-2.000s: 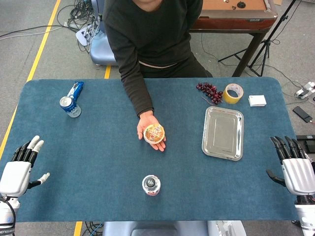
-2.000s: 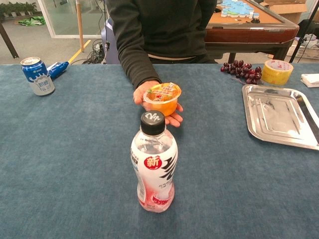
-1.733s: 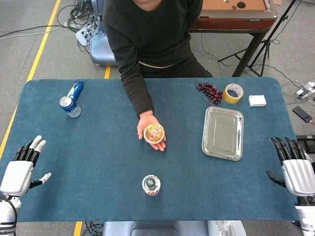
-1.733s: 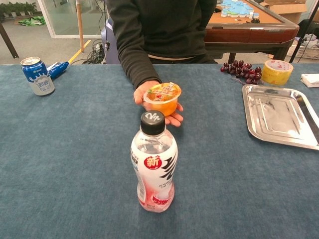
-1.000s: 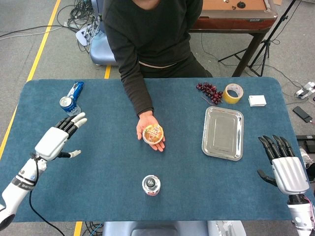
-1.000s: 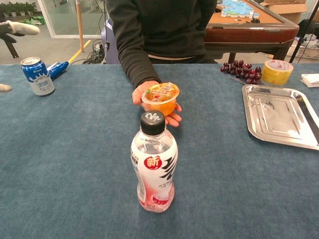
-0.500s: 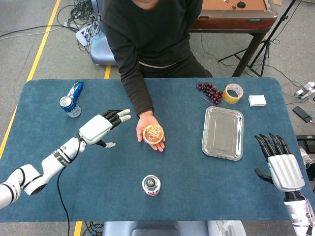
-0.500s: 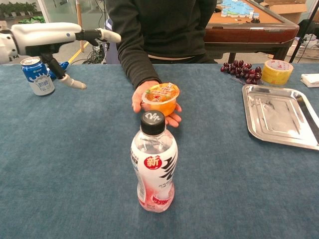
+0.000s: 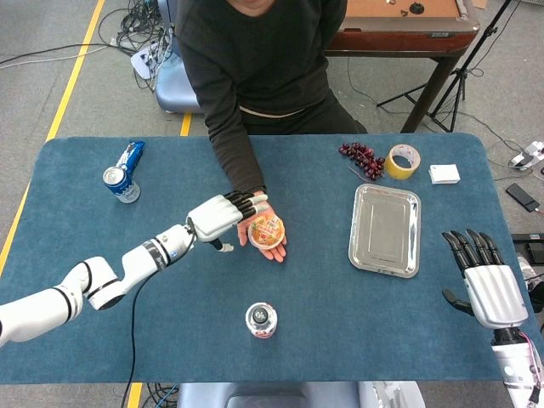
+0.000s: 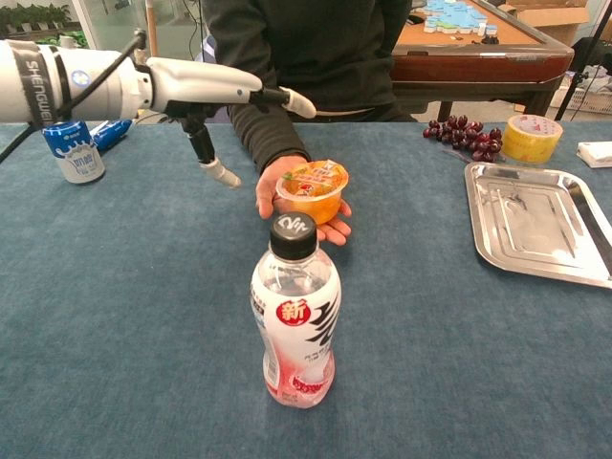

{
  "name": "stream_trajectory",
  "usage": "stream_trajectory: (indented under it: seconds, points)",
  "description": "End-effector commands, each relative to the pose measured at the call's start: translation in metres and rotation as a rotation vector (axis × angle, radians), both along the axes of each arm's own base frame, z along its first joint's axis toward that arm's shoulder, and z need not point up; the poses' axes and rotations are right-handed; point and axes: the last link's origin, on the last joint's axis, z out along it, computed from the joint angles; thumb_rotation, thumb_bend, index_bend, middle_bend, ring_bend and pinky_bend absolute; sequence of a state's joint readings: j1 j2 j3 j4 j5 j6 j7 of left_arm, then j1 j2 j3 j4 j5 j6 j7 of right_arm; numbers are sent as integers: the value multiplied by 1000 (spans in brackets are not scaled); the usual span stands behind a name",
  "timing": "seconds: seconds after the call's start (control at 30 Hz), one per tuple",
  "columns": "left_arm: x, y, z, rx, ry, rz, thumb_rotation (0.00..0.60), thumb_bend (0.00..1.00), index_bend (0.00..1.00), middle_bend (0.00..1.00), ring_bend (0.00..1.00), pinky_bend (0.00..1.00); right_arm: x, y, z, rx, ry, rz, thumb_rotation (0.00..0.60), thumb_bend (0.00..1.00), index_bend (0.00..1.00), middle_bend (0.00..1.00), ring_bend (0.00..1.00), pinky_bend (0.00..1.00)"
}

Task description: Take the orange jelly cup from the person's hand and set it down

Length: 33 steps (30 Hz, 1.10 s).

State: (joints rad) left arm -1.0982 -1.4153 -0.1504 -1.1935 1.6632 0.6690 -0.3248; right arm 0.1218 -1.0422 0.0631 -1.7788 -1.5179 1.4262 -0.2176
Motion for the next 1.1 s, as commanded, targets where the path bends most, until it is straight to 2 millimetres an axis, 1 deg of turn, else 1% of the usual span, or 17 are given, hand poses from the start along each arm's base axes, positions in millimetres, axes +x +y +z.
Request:
stream_trajectory:
  seconds: [0.03,0.27,0.4,0.57,0.77,0.8,0.9,0.97,1.1]
  points:
    - [15,1,-13,-14,38,-19,600,168,0,0,17,81,-1,0,0,0,-3,2,600,154,49,105,0,78]
    - [38,4,-32,-30,80,-23,600,167,0,0,0,81,-7,2,0,-5,-8,-11,600,154,49,105,0,78]
    - [45,6,-41,-32,102,-24,600,167,0,0,0,81,-11,4,3,-14,-10,-22,600,154,49,105,0,78]
    - [48,8,-53,-47,122,1,600,168,0,0,0,80,-14,4,6,-26,-16,-22,600,154,49,105,0,78]
    - [49,9,-62,-42,135,2,600,167,0,0,0,81,-19,5,7,-25,-21,-32,600,155,49,105,0,78]
    - [49,10,-63,-42,135,6,600,168,4,0,3,90,-20,5,7,-26,-22,-32,600,155,49,105,0,78]
    - [49,12,-66,-40,135,19,600,167,33,0,43,171,-21,6,8,-29,-24,-34,600,154,49,105,0,78]
    - [47,13,-66,-33,131,22,600,167,61,0,70,205,-22,7,8,-32,-26,-35,600,154,49,105,0,78]
    - [45,15,-68,-16,111,26,600,167,141,0,143,267,-24,9,8,-34,-28,-41,600,154,49,105,0,78]
